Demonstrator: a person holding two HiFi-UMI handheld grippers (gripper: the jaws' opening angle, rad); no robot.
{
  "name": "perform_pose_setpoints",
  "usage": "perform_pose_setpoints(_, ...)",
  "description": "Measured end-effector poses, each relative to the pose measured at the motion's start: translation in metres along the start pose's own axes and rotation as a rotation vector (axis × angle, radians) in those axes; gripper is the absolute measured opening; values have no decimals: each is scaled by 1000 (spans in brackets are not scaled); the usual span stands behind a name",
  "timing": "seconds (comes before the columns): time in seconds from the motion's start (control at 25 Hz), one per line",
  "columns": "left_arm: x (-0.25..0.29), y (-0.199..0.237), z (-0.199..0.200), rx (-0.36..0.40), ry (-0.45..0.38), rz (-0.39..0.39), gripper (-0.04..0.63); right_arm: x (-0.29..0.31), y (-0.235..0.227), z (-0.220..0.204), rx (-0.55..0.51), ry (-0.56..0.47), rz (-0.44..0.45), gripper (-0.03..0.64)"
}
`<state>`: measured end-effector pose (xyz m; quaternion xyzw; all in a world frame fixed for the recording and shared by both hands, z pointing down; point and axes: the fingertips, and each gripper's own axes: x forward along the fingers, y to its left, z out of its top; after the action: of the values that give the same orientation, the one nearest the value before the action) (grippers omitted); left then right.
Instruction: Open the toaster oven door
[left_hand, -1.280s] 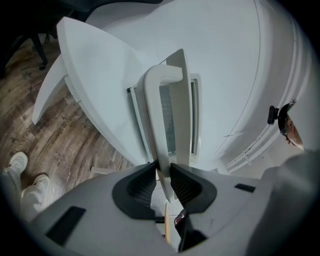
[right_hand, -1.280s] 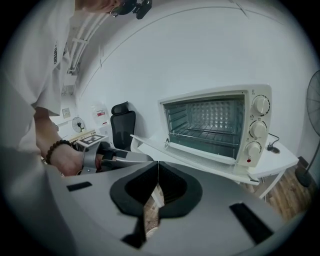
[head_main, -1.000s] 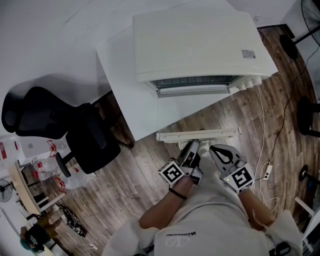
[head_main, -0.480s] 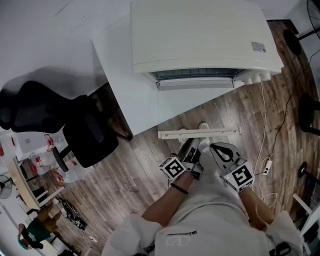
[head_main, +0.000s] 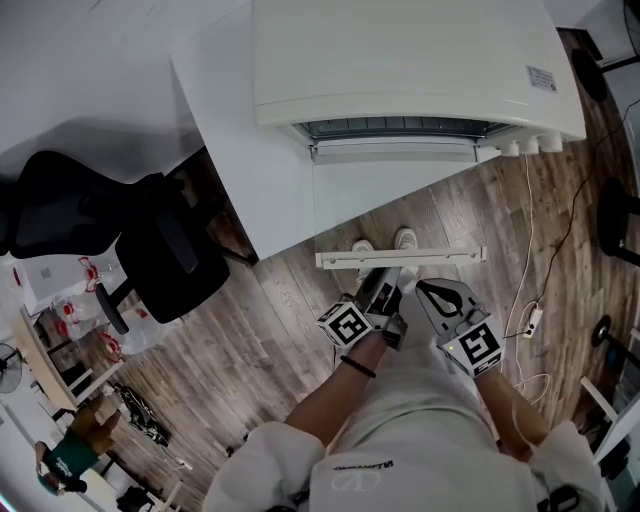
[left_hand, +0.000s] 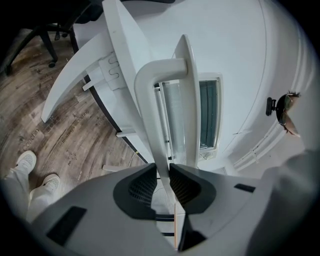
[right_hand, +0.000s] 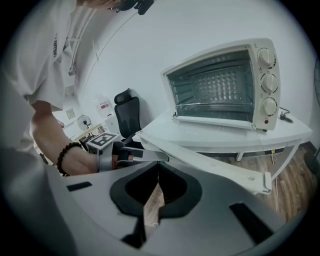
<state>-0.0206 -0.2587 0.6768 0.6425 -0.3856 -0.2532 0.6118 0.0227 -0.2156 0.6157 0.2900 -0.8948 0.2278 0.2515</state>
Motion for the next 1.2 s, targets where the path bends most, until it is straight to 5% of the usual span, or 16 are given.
perform_pose_setpoints(0.6,14,47,0,14,22,11,87,28,1,-41,45,70,18,18)
perform_pose_setpoints(1.2,24,68,0,64,17,-105,87,28,1,-59,74,80,-8,18)
